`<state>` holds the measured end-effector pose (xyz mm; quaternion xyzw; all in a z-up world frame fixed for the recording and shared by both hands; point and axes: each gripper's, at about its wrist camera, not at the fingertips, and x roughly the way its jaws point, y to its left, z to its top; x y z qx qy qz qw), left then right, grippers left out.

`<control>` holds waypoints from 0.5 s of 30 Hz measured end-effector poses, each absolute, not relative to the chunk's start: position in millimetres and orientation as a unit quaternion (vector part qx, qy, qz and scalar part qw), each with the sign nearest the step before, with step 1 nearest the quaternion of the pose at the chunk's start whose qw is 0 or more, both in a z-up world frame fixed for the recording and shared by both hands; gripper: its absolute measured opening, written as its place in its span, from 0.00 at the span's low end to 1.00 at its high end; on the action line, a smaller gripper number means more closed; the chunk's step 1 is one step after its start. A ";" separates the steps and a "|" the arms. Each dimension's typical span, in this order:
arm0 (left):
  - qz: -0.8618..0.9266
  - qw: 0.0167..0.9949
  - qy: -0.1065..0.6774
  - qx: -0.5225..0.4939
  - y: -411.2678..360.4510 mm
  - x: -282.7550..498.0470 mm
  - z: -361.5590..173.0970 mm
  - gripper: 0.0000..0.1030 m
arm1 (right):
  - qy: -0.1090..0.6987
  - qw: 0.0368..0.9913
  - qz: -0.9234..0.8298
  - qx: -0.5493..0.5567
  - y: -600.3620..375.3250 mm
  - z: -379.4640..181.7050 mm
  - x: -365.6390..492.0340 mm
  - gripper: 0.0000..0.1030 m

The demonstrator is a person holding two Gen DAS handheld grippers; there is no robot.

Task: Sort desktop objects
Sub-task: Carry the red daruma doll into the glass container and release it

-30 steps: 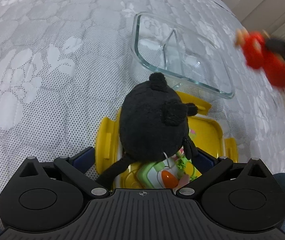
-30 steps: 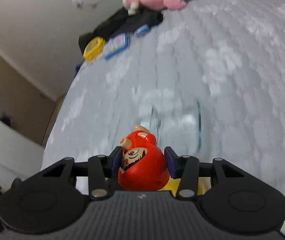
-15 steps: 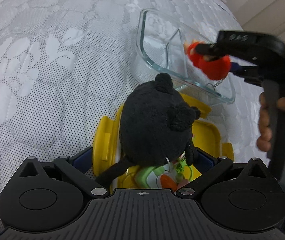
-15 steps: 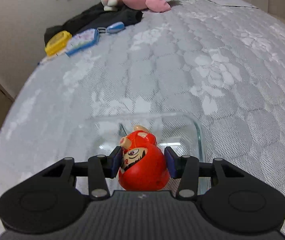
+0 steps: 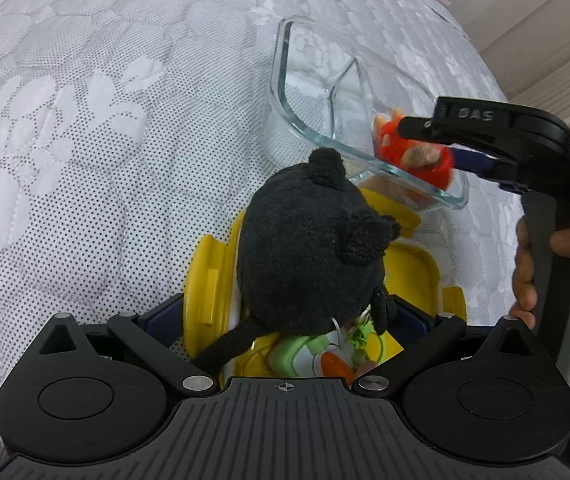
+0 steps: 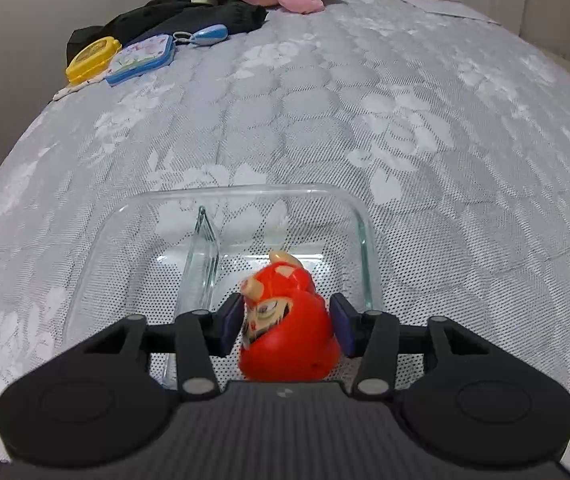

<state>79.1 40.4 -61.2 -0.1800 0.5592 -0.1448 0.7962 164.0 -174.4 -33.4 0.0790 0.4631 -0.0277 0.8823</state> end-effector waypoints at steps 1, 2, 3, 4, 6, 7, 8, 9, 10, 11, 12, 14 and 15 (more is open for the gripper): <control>-0.146 0.796 0.558 -0.184 42.3 78.9 -61.4 1.00 | 0.459 0.884 -0.025 0.083 -176.3 -29.5 162.3 0.60; -0.147 0.796 0.556 -0.188 44.2 78.7 -61.5 1.00 | 0.456 0.885 -0.023 0.088 -178.7 -25.6 160.7 0.60; -0.148 0.796 0.554 -0.194 46.4 78.2 -61.3 1.00 | 0.454 0.886 -0.021 0.093 -181.3 -21.9 159.5 0.60; -0.149 0.797 0.551 -0.200 48.5 77.7 -61.2 1.00 | 0.452 0.886 -0.020 0.099 -183.8 -17.8 157.0 0.60; -0.150 0.797 0.546 -0.211 52.8 76.7 -60.9 1.00 | 0.445 0.888 -0.019 0.113 -190.2 -8.3 146.8 0.59; -0.149 0.798 0.543 -0.214 51.3 78.1 -63.5 1.00 | 0.439 0.890 -0.014 0.124 -193.9 -3.2 138.2 0.59; -0.147 0.800 0.541 -0.215 51.8 77.2 -62.3 1.00 | 0.434 0.891 -0.005 0.133 -197.1 1.3 129.7 0.59; -0.145 0.803 0.538 -0.214 52.2 76.7 -61.5 1.00 | 0.429 0.892 0.005 0.143 -199.7 5.7 120.2 0.59; -0.143 0.805 0.535 -0.212 52.6 76.2 -60.8 1.00 | 0.422 0.893 0.018 0.154 -202.3 8.8 109.4 0.59; -0.139 0.808 0.532 -0.210 50.4 82.0 -57.9 1.00 | 0.415 0.894 0.030 0.164 -204.8 11.2 98.2 0.59; -0.135 0.811 0.530 -0.208 49.9 81.6 -56.9 1.00 | 0.408 0.895 0.044 0.173 -207.6 11.9 87.1 0.59; -0.125 0.816 0.524 -0.208 50.8 79.8 -53.5 1.00 | 0.398 0.898 0.060 0.177 -210.8 9.3 66.9 0.63; -0.121 0.819 0.520 -0.209 51.6 78.8 -51.5 1.00 | 0.394 0.900 0.066 0.173 -210.5 5.5 57.8 0.67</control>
